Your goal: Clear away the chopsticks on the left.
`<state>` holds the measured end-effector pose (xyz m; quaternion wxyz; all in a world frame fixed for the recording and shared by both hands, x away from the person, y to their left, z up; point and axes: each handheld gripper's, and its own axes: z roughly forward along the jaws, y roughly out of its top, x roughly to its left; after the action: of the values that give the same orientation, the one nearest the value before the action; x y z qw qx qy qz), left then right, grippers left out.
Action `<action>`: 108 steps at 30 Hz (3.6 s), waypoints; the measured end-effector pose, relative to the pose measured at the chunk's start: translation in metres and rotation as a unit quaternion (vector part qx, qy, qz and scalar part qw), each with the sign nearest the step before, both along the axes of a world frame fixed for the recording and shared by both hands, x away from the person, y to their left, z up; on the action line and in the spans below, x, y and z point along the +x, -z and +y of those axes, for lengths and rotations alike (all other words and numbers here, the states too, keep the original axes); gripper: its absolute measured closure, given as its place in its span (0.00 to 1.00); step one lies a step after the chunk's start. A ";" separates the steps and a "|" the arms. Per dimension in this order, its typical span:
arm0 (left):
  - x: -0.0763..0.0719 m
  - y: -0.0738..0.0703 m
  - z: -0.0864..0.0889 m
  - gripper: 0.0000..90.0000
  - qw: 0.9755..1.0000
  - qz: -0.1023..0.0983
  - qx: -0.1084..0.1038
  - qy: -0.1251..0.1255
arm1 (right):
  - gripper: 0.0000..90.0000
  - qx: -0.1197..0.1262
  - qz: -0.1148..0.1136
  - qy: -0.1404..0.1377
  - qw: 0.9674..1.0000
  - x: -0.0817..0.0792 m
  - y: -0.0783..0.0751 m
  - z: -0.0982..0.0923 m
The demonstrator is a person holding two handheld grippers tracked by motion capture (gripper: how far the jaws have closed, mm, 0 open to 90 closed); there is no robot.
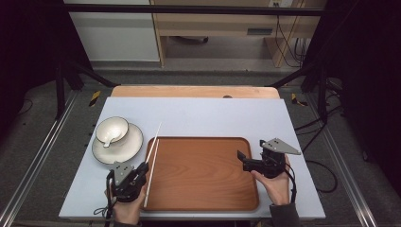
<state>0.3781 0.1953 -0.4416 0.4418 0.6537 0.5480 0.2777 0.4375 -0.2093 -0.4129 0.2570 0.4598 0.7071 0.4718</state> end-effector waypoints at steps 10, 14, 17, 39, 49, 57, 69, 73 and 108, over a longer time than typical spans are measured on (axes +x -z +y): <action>-0.008 0.019 -0.006 0.93 1.000 0.001 -0.018 -0.020 | 0.08 -0.001 0.002 0.000 1.000 0.001 0.001 0.000; -0.011 0.027 -0.009 0.93 1.000 0.006 -0.019 -0.021 | 0.08 -0.004 0.002 0.000 1.000 0.001 0.002 0.000; -0.013 0.032 -0.012 0.93 1.000 0.010 -0.018 -0.022 | 0.08 -0.004 0.003 0.000 1.000 0.002 0.003 0.000; -0.008 0.053 -0.024 0.93 0.998 0.045 0.005 -0.031 | 0.08 -0.006 0.007 -0.001 1.000 0.002 0.004 0.001; -0.005 0.052 -0.025 0.92 0.998 0.050 0.008 -0.031 | 0.08 -0.006 0.008 -0.002 1.000 0.003 0.005 0.002; -0.005 0.051 -0.025 0.90 0.998 0.053 0.007 -0.026 | 0.08 -0.007 0.009 -0.003 1.000 0.003 0.005 0.002; -0.003 0.037 -0.011 0.77 0.999 0.048 -0.004 0.018 | 0.08 -0.003 0.007 0.001 1.000 0.002 0.004 -0.001; 0.001 0.023 -0.005 0.71 0.999 0.026 0.001 0.041 | 0.08 -0.003 0.007 0.002 1.000 0.002 0.003 -0.001; 0.029 0.000 0.090 0.29 0.985 0.016 0.041 0.168 | 0.06 -0.002 0.015 0.033 0.999 0.003 0.007 -0.016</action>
<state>0.4072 0.2850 -0.4412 0.4463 0.7586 0.4252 0.2112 0.4408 -0.2257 -0.4196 0.2627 0.4892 0.6963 0.4547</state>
